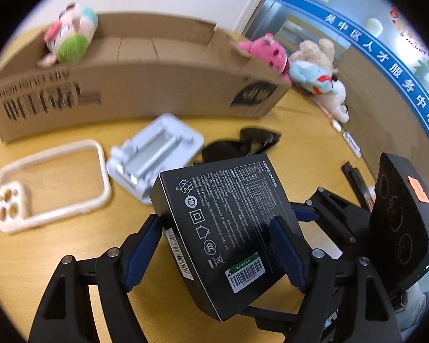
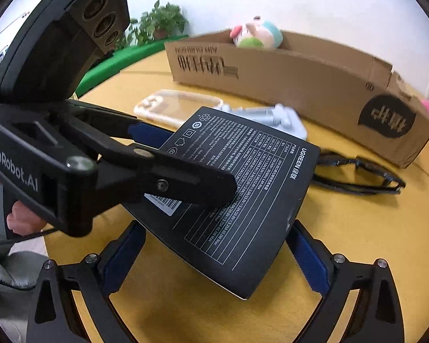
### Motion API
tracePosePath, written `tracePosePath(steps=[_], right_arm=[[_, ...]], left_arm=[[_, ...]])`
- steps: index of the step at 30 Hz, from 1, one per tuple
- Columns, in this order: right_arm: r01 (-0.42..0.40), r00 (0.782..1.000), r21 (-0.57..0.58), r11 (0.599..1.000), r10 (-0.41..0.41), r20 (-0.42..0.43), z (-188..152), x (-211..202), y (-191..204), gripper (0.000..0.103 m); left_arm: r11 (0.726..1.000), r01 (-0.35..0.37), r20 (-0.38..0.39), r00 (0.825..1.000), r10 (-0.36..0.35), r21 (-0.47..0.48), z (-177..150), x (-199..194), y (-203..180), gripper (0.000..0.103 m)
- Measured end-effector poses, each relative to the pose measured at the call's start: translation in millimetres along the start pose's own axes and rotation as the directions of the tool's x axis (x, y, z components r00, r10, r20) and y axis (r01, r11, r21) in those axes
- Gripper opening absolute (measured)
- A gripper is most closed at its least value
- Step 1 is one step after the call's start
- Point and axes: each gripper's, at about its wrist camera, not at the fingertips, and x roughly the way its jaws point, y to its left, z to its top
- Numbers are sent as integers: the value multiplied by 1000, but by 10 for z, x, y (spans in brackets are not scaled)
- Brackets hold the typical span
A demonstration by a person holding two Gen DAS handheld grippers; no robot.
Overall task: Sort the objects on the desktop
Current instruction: 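Close both grippers on the black UGREEN box and lift it, then carry the black box into the cardboard box and open both grippers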
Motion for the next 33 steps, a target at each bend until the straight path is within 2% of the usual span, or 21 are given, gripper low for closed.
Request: tracePosePath(steps=[6,10,13,19,22,26,33], right_arm=[[35,993,-16,999,-33,115,311,-309,24,99],[76,980,-52,996,-65,187,643,-555,34,99],[101,966,-71,992,-81,247,964,-749,33,99],[140,932,-122,983,-89,352,1674,-1066,20,99],[146,920,-141,979,-82,384,1980,-1157,-32,99],[165,914,-155,974,-92,394,2366,-1183,-129,99],[167,908,-140,976,-97,407,2964,-1091,-417,99]], left_arm=[[996,-35,106,994,26,78,351,-362,-166,76],[991,-51,199,980,26,124,669,-676,-239,76],[985,-77,272,962,33,155,929,-915,-294,77],[968,-147,403,914,54,203,1450,-1358,-365,76],[966,-155,429,902,53,206,1669,-1451,-323,76],[962,-166,458,887,51,215,1981,-1523,-259,77],[965,-159,477,878,43,206,2543,-1493,-82,77]])
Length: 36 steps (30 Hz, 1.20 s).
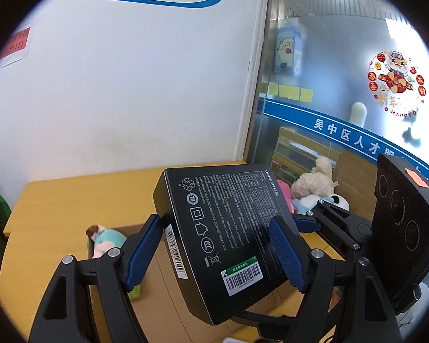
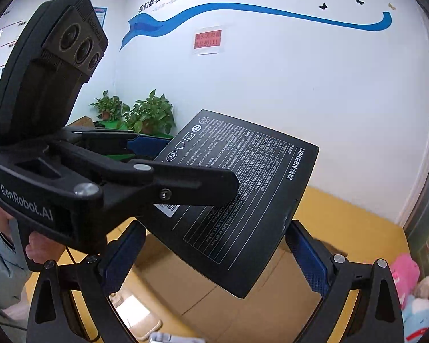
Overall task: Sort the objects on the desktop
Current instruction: 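Carry the black box into the cardboard box and open both grippers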
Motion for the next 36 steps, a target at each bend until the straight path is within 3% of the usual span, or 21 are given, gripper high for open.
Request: tracePosePath(steps=[4,10,18,24,28,33,35,36], right_arm=[[-10,1000,22,1000,11,-9,178,284,-260,99],[-23,997,58,998,27,-72,267,929,-633,99],[-72,976,200,977,110,-187,-199,1986,-1207,99],[-73,939,281,957,160,-303,-668,2691,-1449,99],[-74,909,347,935,206,-362,-912,3026,-1521,98],[-48,862,389,920,235,-448,-1116,3406,-1656,97],[-43,842,397,917,247,-479,-1207,3484,-1646,95],[-39,834,398,916,249,-492,-1242,3520,-1640,94]], left_arm=[[1000,-24,-4,1000,24,10,192,290,174,77],[999,-40,-78,996,37,-30,307,931,566,76],[992,-40,-249,968,10,-118,-54,1933,1091,76],[980,-70,-382,924,-6,-185,-432,2553,1358,76],[963,-116,-480,877,-17,-245,-685,2843,1491,76],[956,-168,-564,826,4,-239,-888,3073,1540,74],[955,-210,-593,804,47,-209,-946,3110,1568,64],[956,-225,-607,792,67,-188,-964,3112,1551,64]])
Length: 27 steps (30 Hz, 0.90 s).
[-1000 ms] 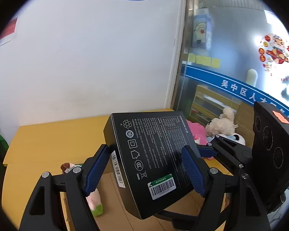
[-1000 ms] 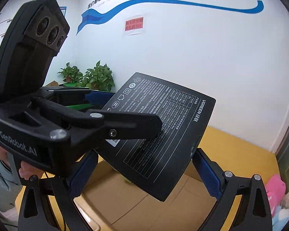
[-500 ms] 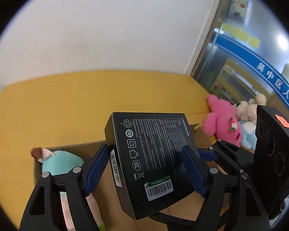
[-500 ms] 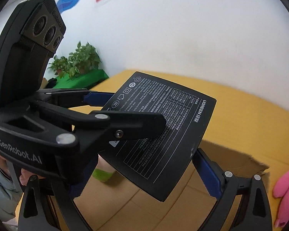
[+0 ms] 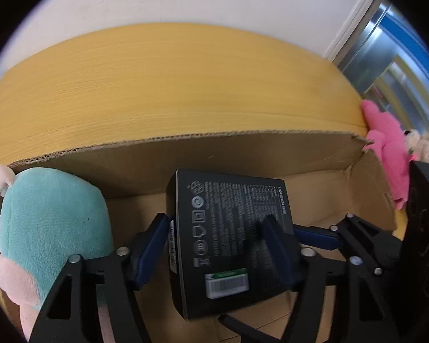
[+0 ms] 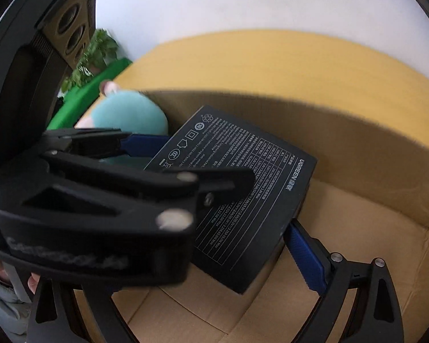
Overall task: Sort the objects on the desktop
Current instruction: 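Carry the black box into the cardboard box and open both grippers, then withdraw both grippers from the box toward the black sunglasses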
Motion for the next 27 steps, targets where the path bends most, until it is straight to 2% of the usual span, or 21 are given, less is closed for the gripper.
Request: tracePosePath(steps=[3,6,9,11,15,16,18,20,22,25,27], right_arm=[[2,1000,5,1000,-2,-13,7,20,17,94],[34,999,8,999,-34,-1,22,-98,52,95],[79,996,17,997,-79,30,-48,-360,99,98],[110,991,5,994,-110,69,-202,-619,167,103],[179,965,8,984,-178,193,-328,-1117,413,103],[185,959,7,983,-182,219,-336,-1167,589,103],[202,943,12,979,-197,269,-702,-1742,595,103],[219,928,3,976,-209,308,-802,-1889,842,103],[223,916,-19,975,-203,346,-1070,-2181,1046,103],[283,890,-33,959,-249,382,-1292,-2282,1361,103],[306,876,-34,951,-268,402,-1535,-2364,1519,103]], left_arm=[[1000,-3,-10,1000,3,0,-32,-53,13,64],[1000,-6,24,1000,7,-29,-76,-271,21,65],[999,-48,127,991,48,-2,-261,-736,19,66],[996,-83,197,977,80,10,-445,-1056,18,66],[995,-99,337,937,89,12,-881,-1748,19,74],[995,-101,367,926,90,13,-968,-1876,-4,80],[991,-133,424,898,114,16,-1200,-2152,-62,81],[988,-156,456,881,129,22,-1360,-2262,-239,81],[985,-169,493,859,140,15,-1558,-2390,-324,81],[983,-184,558,815,157,-7,-1870,-2546,-363,81],[978,-207,583,793,176,-14,-2062,-2600,-401,81]])
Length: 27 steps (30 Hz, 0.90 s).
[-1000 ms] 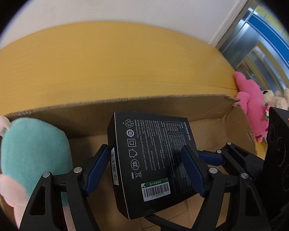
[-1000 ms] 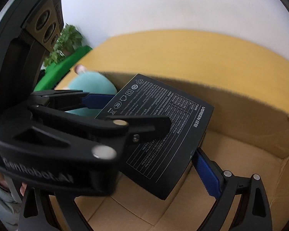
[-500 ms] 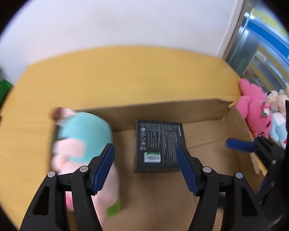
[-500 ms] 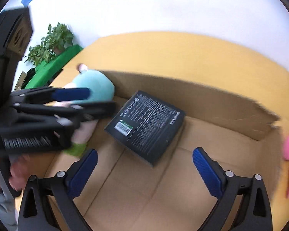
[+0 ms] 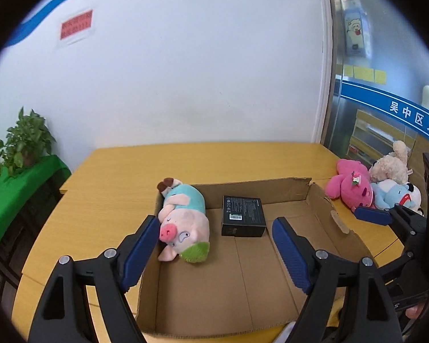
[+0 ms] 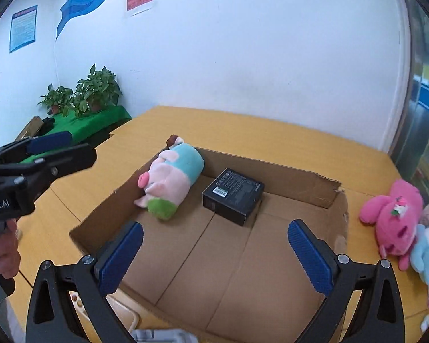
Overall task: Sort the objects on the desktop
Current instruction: 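Withdraw both grippers from the box toward the black sunglasses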
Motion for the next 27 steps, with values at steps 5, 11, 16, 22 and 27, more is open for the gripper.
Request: tracePosePath(steps=[5,11,16,22,27], right_arm=[[-54,998,63,997,52,28,-364,-280,135,103],[109,990,37,993,-112,82,-666,-493,212,103],[241,965,25,970,-242,98,-908,-589,280,103],[182,977,-2,983,-180,115,-1108,-648,349,103],[198,978,67,978,-201,50,-1197,-545,152,103]], left_arm=[[995,-97,35,995,96,31,-304,-235,-183,81],[997,-81,1,997,81,-11,-598,-342,-235,81],[996,-81,3,997,81,-49,-770,-381,-256,81],[998,-62,-10,998,62,-5,-951,-343,-377,80],[1000,-5,-102,995,4,-3,-1053,-188,-362,10]])
